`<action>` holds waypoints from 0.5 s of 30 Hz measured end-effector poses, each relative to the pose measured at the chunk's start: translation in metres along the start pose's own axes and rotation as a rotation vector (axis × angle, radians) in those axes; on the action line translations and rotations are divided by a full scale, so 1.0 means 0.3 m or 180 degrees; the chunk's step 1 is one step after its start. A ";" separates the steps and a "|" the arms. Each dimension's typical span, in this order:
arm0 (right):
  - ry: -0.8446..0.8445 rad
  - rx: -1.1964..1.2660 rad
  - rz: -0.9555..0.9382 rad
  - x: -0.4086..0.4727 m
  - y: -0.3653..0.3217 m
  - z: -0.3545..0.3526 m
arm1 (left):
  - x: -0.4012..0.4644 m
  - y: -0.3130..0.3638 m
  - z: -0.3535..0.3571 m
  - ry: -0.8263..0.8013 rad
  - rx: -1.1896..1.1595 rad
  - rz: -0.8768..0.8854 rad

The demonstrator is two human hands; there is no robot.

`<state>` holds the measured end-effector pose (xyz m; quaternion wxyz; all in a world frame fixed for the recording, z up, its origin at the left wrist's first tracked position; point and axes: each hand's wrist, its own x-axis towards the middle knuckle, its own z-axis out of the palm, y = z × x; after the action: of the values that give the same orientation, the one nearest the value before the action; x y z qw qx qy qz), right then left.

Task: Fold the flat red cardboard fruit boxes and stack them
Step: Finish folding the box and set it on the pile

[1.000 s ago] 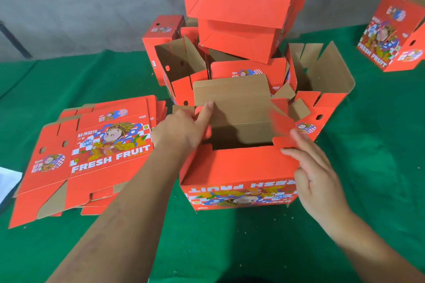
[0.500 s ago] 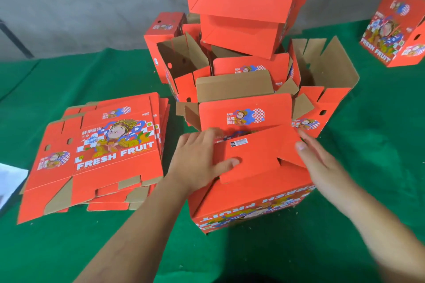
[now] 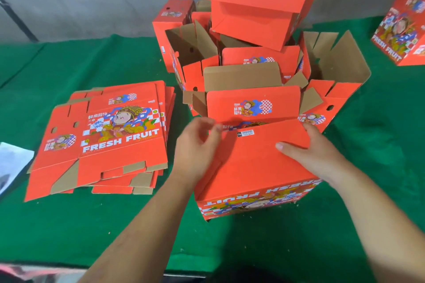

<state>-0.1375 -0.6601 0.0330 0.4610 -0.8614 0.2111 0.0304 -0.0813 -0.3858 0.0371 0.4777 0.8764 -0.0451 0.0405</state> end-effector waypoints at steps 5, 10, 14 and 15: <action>0.0000 -0.0303 -0.0095 -0.031 0.007 0.000 | -0.041 -0.041 -0.001 -0.0088 -0.0524 -0.0449; -0.0342 0.0842 -0.0031 -0.037 -0.032 -0.052 | -0.056 -0.016 -0.046 -0.0371 -0.2194 -0.2356; -0.0502 0.1735 0.0030 -0.063 -0.049 -0.122 | -0.067 0.023 -0.071 -0.0677 -0.2540 -0.2948; -0.0592 0.1847 0.0030 -0.079 -0.063 -0.142 | -0.064 0.048 -0.076 -0.0632 -0.2525 -0.2846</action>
<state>-0.1578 -0.6772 0.0780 0.7051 -0.6862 0.1718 0.0497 -0.1027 -0.3738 0.0592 0.7323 0.5651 0.2714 -0.2661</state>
